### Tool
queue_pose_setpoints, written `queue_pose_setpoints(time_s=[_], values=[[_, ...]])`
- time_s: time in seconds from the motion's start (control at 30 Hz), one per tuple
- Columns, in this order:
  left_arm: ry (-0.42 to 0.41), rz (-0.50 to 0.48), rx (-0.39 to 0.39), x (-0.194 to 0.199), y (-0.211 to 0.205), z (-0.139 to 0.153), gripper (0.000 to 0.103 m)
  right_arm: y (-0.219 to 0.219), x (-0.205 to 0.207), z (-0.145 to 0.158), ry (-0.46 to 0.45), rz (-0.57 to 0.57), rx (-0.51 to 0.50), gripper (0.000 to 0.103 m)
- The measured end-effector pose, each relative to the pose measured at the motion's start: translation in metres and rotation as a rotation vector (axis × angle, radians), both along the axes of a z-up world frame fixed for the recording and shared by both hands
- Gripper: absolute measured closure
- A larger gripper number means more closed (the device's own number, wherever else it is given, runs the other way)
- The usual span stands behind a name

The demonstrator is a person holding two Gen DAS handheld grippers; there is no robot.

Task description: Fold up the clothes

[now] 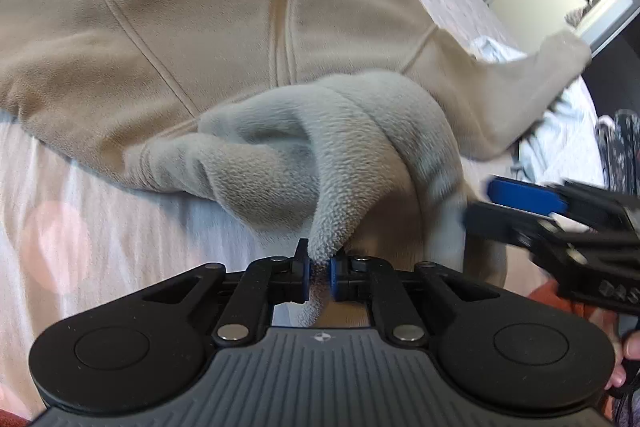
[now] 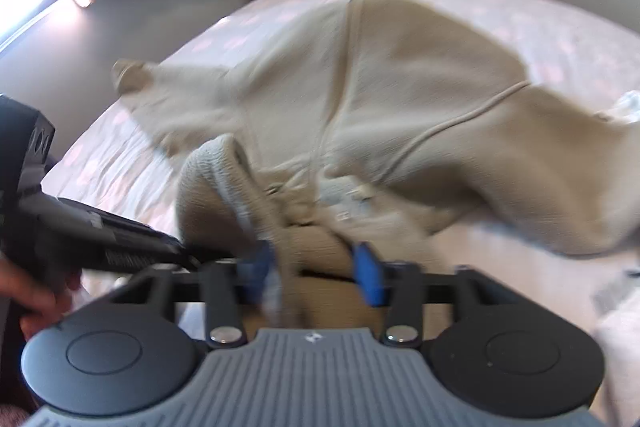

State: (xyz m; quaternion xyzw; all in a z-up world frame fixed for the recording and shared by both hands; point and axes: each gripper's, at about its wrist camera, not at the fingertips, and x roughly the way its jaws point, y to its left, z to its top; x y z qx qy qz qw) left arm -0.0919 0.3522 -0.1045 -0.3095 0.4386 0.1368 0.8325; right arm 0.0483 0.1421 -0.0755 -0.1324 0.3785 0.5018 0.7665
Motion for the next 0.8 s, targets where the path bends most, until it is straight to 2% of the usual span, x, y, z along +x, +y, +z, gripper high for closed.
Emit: queue_pose_setpoints(time_s=[0.1, 0.2, 0.33, 0.4, 0.53, 0.6, 0.7, 0.77, 0.8], values=[[-0.018, 0.058, -0.031, -0.004, 0.015, 0.002, 0.097, -0.027, 0.011, 0.004, -0.013, -0.074, -0.015, 0.042], [-0.015, 0.084, -0.036, -0.007, 0.025, 0.003, 0.097, -0.042, 0.022, -0.008, -0.009, -0.126, -0.105, 0.042], [-0.007, 0.101, -0.047, -0.010, 0.028, 0.001, 0.098, -0.049, 0.027, -0.032, 0.146, -0.116, -0.138, 0.040], [-0.010, 0.104, -0.050, -0.012, 0.028, 0.003, 0.098, -0.042, 0.021, -0.041, 0.160, -0.065, -0.171, 0.036], [-0.017, 0.110, -0.051, -0.016, 0.030, 0.008, 0.098, -0.014, 0.006, -0.053, 0.058, 0.036, -0.302, 0.035], [-0.016, 0.114, -0.039, -0.015, 0.032, 0.010, 0.098, -0.001, -0.001, -0.056, 0.003, 0.090, -0.331, 0.035], [-0.017, 0.124, -0.035, -0.015, 0.034, 0.012, 0.098, 0.012, -0.003, -0.050, -0.035, 0.124, -0.280, 0.043], [-0.014, 0.134, -0.038, -0.016, 0.036, 0.009, 0.098, 0.016, 0.005, -0.042, 0.022, 0.112, -0.181, 0.062], [-0.012, 0.138, -0.040, -0.017, 0.038, 0.008, 0.098, 0.019, 0.012, -0.038, 0.048, 0.093, -0.144, 0.064]])
